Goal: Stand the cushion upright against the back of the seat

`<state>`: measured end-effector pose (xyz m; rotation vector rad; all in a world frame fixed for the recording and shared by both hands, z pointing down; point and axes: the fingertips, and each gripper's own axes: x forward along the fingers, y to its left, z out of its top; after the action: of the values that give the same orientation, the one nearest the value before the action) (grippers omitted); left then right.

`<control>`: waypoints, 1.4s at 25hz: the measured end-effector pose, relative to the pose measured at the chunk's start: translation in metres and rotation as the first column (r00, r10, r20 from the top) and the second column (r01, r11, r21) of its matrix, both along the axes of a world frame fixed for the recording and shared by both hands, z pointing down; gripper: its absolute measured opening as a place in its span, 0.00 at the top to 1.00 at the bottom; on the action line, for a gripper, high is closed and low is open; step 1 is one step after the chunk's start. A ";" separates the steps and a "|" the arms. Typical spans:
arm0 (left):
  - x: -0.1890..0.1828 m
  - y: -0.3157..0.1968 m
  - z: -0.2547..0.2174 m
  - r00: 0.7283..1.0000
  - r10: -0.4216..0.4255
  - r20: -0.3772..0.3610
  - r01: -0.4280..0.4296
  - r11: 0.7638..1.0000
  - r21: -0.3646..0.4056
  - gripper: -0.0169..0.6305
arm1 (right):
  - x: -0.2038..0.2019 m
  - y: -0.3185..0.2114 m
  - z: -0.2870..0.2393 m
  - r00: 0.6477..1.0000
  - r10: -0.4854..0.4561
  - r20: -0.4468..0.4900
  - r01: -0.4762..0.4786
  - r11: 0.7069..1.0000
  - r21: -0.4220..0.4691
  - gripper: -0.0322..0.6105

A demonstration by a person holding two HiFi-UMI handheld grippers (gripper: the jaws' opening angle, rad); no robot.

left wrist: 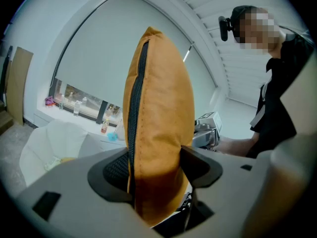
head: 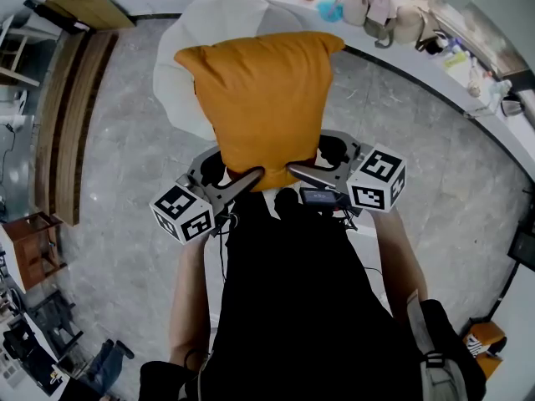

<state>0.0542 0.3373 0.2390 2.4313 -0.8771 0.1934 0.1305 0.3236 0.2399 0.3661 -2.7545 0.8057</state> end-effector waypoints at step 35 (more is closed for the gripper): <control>-0.048 -0.106 0.042 0.992 0.117 0.053 -0.112 0.990 -0.080 0.50 | -0.046 -0.099 0.040 0.966 0.013 -0.258 -0.035 0.996 -0.078 0.49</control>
<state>0.0065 0.2311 0.2807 2.4161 -0.7410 0.3350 0.0850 0.2247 0.2798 0.4545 -2.4729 0.8115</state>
